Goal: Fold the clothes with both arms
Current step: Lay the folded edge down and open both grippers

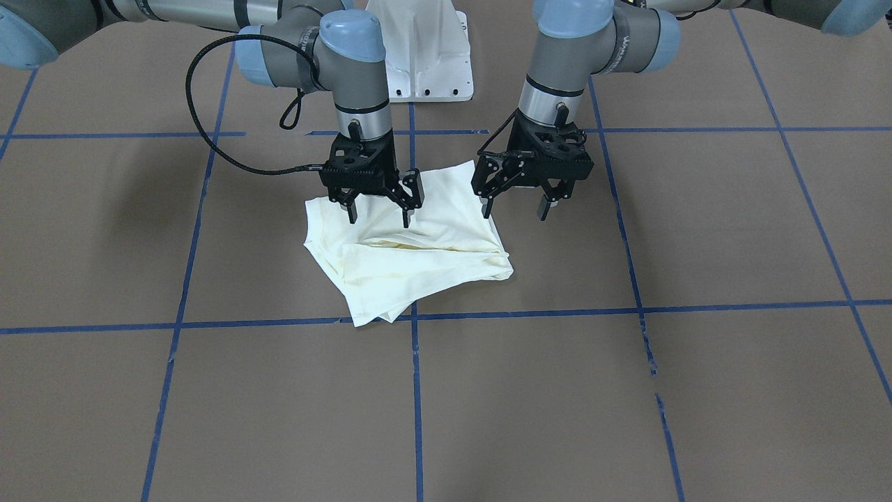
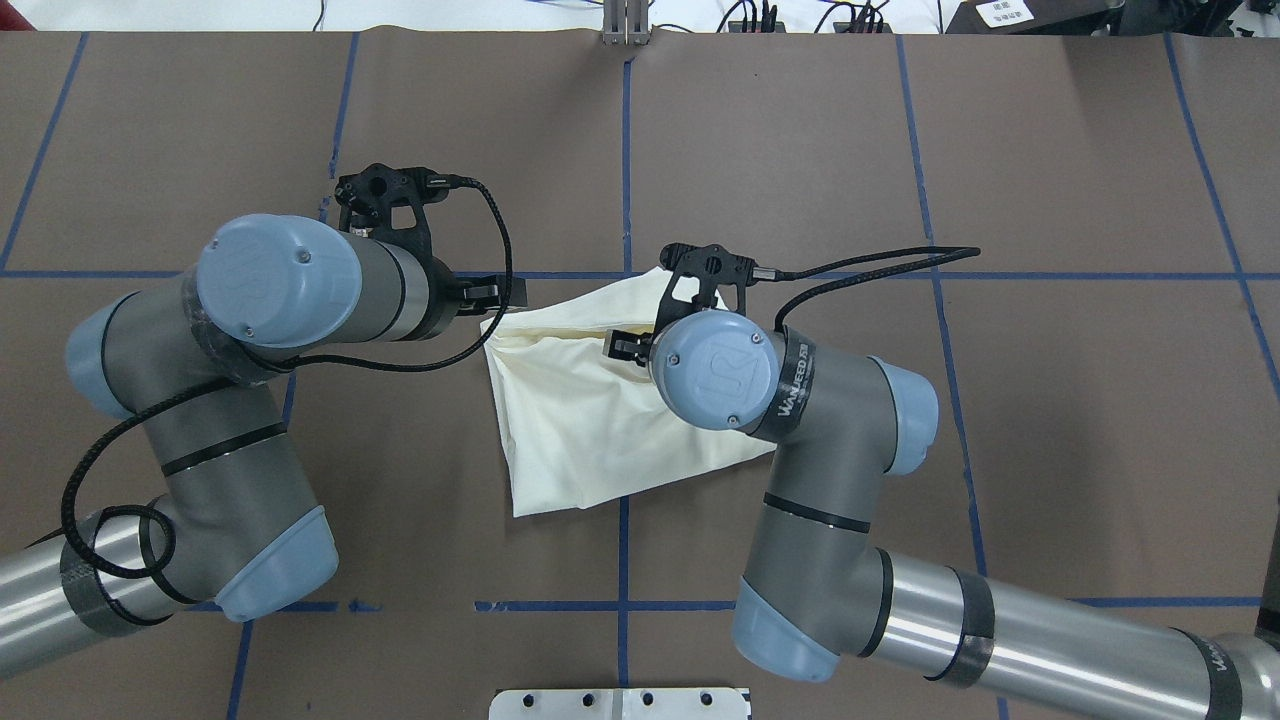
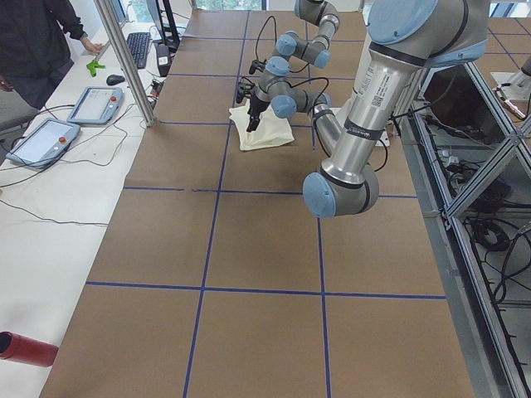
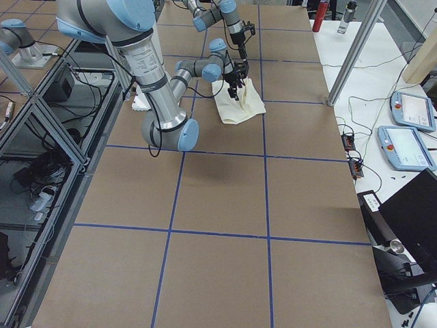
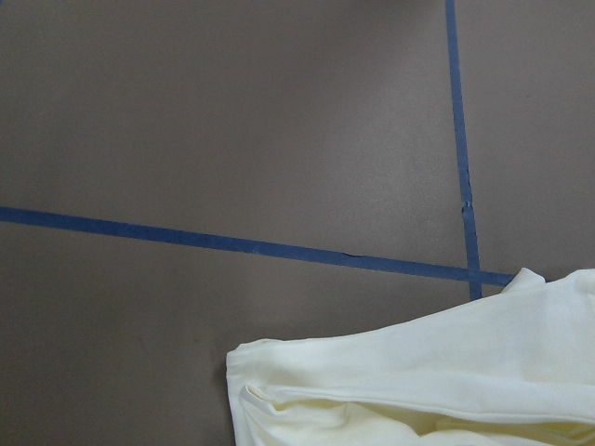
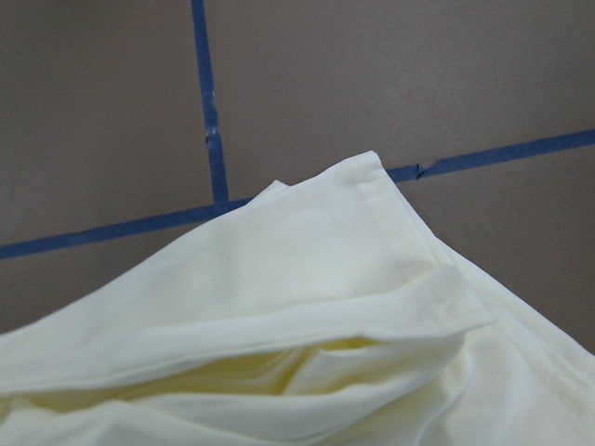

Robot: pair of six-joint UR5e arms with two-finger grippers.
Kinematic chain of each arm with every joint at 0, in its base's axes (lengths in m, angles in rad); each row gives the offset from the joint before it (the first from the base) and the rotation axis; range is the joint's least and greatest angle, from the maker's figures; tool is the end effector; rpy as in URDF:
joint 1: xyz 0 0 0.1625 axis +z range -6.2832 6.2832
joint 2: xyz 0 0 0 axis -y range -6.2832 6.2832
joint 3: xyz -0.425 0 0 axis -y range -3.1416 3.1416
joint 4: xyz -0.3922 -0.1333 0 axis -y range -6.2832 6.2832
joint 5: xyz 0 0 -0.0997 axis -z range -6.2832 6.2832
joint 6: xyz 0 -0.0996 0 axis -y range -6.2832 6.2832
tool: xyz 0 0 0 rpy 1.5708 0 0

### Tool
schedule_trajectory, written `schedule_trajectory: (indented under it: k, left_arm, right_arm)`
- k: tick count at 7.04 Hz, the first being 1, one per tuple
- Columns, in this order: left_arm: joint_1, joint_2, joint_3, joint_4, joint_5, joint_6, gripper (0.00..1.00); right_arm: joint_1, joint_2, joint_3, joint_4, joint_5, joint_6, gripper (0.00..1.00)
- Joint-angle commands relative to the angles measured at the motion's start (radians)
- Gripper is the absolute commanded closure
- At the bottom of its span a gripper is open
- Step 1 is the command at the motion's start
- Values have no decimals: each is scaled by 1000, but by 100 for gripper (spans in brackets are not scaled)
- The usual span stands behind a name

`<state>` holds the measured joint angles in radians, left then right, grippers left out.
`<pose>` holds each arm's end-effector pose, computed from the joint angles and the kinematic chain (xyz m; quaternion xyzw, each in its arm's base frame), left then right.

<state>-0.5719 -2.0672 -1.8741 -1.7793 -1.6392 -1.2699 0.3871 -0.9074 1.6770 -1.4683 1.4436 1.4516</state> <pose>0.4470 -0.4381 0.2236 0.1769 0.4502 -0.1018 0.8693 -0.5775 -0.3930 0.2117 0.1613 -0.3936 0.1474 0.8929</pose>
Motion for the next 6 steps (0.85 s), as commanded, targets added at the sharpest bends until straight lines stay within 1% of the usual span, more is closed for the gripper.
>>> schedule_trajectory:
  k: [1, 4, 5, 6]
  left_arm:
    - [-2, 1, -3, 0, -2, -2, 0]
    - [-2, 2, -5, 0, -2, -5, 0]
    - [-2, 4, -5, 0, -2, -5, 0]
    - [-2, 4, -7, 0, -2, -6, 0]
  right_arm:
    - [-34, 2, -60, -1, -60, -115, 0]
    - [-4, 10, -109, 0, -61, -161, 0]
    - [45, 15, -147, 0, -61, -184, 0]
    - [102, 65, -225, 2, -55, -219, 0]
